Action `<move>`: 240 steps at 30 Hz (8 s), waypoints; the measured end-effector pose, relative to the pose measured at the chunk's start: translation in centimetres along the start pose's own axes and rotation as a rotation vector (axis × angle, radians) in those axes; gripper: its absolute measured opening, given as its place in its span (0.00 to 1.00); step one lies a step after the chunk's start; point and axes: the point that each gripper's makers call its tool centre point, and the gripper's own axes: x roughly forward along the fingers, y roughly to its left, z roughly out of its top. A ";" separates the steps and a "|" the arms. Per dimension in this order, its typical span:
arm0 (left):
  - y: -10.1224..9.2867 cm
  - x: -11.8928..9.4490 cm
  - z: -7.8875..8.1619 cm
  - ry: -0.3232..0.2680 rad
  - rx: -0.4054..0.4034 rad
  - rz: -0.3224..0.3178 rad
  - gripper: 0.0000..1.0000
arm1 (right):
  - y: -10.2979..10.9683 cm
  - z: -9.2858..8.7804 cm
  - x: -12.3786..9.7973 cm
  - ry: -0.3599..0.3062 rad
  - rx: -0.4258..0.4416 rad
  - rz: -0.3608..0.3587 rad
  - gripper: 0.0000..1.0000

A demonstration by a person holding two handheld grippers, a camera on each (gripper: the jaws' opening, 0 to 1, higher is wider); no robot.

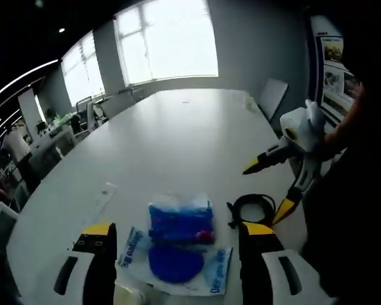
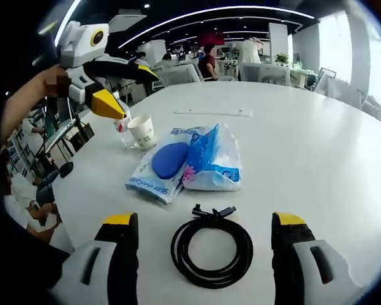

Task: Arrange the tabletop items into an orderly group along one side of the table until the central work area is clear of visible clutter.

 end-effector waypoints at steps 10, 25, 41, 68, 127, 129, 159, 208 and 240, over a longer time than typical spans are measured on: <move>1.0 2.0 0.7 0.055 0.054 -0.034 0.76 | -0.6 0.5 0.2 -0.038 0.140 -0.021 0.78; 2.4 5.7 -0.6 0.141 0.096 -0.094 0.69 | -1.1 1.7 2.3 -0.080 0.293 -0.016 0.65; 2.8 9.5 -2.6 0.201 0.005 -0.143 0.56 | -0.5 2.1 4.9 -0.060 0.423 -0.002 0.49; 3.6 13.6 -5.8 0.254 -0.108 -0.135 0.31 | -0.2 1.3 9.8 0.024 0.550 0.022 0.27; 2.0 8.5 -2.2 0.116 -0.117 0.002 0.00 | -1.9 2.8 4.8 -0.052 0.506 0.009 0.00; 1.8 8.2 -1.9 0.099 -0.128 0.013 0.00 | -2.6 2.9 4.5 -0.061 0.497 0.003 0.00; -0.4 8.3 0.6 -0.059 -0.367 0.140 0.00 | -10.2 6.6 2.2 -0.094 0.299 -0.073 0.00; -2.7 18.3 0.7 -0.051 -0.535 0.093 0.00 | -21.0 5.3 5.6 -0.097 0.192 -0.244 0.00; -3.2 20.1 -1.4 0.004 -0.544 0.060 0.04 | -21.8 3.5 7.2 -0.046 0.167 -0.259 0.00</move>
